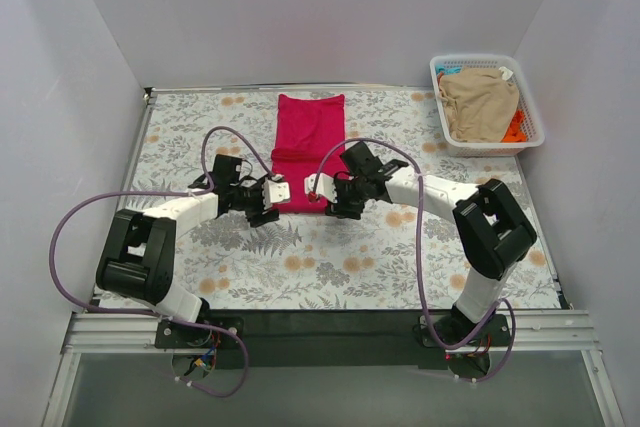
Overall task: Fold and stack the t-shirts
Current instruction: Fold the tshirt
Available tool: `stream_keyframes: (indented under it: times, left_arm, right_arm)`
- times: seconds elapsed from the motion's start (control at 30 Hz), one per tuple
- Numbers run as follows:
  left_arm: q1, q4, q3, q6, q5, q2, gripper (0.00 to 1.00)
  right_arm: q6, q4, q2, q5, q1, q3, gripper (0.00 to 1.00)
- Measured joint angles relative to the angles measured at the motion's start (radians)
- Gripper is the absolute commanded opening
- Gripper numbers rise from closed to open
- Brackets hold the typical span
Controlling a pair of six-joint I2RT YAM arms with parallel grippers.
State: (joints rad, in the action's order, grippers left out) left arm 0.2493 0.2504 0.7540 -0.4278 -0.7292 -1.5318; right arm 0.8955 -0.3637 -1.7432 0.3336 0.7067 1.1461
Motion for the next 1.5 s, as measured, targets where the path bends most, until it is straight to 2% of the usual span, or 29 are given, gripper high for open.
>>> stream_keyframes:
  times: [0.23, 0.33, 0.43, 0.47, 0.53, 0.57, 0.6, 0.8, 1.03, 1.2, 1.33, 1.5]
  left_arm:
    - [0.008, -0.056, 0.0, -0.005, 0.032, -0.034, 0.5]
    - [0.012, -0.061, 0.0, -0.011, 0.046, -0.068, 0.42]
    - [0.018, -0.069, -0.003, -0.025, 0.061, -0.081, 0.28]
    - [0.021, -0.074, -0.006, -0.031, 0.067, -0.081, 0.17]
    - [0.027, -0.08, -0.014, -0.041, 0.074, -0.081, 0.08]
    - [0.03, -0.089, -0.019, -0.047, 0.076, -0.08, 0.04]
    - [0.033, -0.096, -0.024, -0.052, 0.077, -0.077, 0.0]
    - [0.046, -0.008, -0.048, -0.069, 0.06, -0.006, 0.0]
    - [0.048, 0.319, -0.049, -0.155, -0.052, 0.266, 0.0]
    - [0.054, 0.588, -0.056, -0.253, -0.135, 0.473, 0.0]
    - [0.056, 0.767, -0.049, -0.313, -0.188, 0.58, 0.0]
    - [0.057, 0.929, 0.022, -0.339, -0.237, 0.625, 0.0]
  right_arm:
    - [0.011, 0.061, -0.054, -0.035, 0.008, -0.019, 0.41]
    - [0.026, 0.084, -0.08, -0.045, 0.008, -0.031, 0.38]
    - [0.028, 0.116, -0.079, -0.059, 0.008, -0.04, 0.34]
    - [0.029, 0.127, -0.077, -0.062, 0.009, -0.047, 0.26]
    - [0.039, 0.146, -0.074, -0.068, 0.012, -0.06, 0.13]
    - [0.042, 0.154, -0.072, -0.071, 0.014, -0.067, 0.02]
    - [0.047, 0.16, -0.07, -0.077, 0.016, -0.072, 0.01]
    - [0.024, 0.117, -0.026, -0.061, 0.02, -0.096, 0.01]
    - [-0.035, -0.057, 0.168, 0.046, 0.046, -0.096, 0.01]
    - [-0.053, -0.167, 0.347, 0.108, 0.128, -0.128, 0.01]
    - [-0.055, -0.255, 0.436, 0.136, 0.191, -0.143, 0.01]
    - [-0.055, -0.346, 0.495, 0.16, 0.232, -0.125, 0.01]
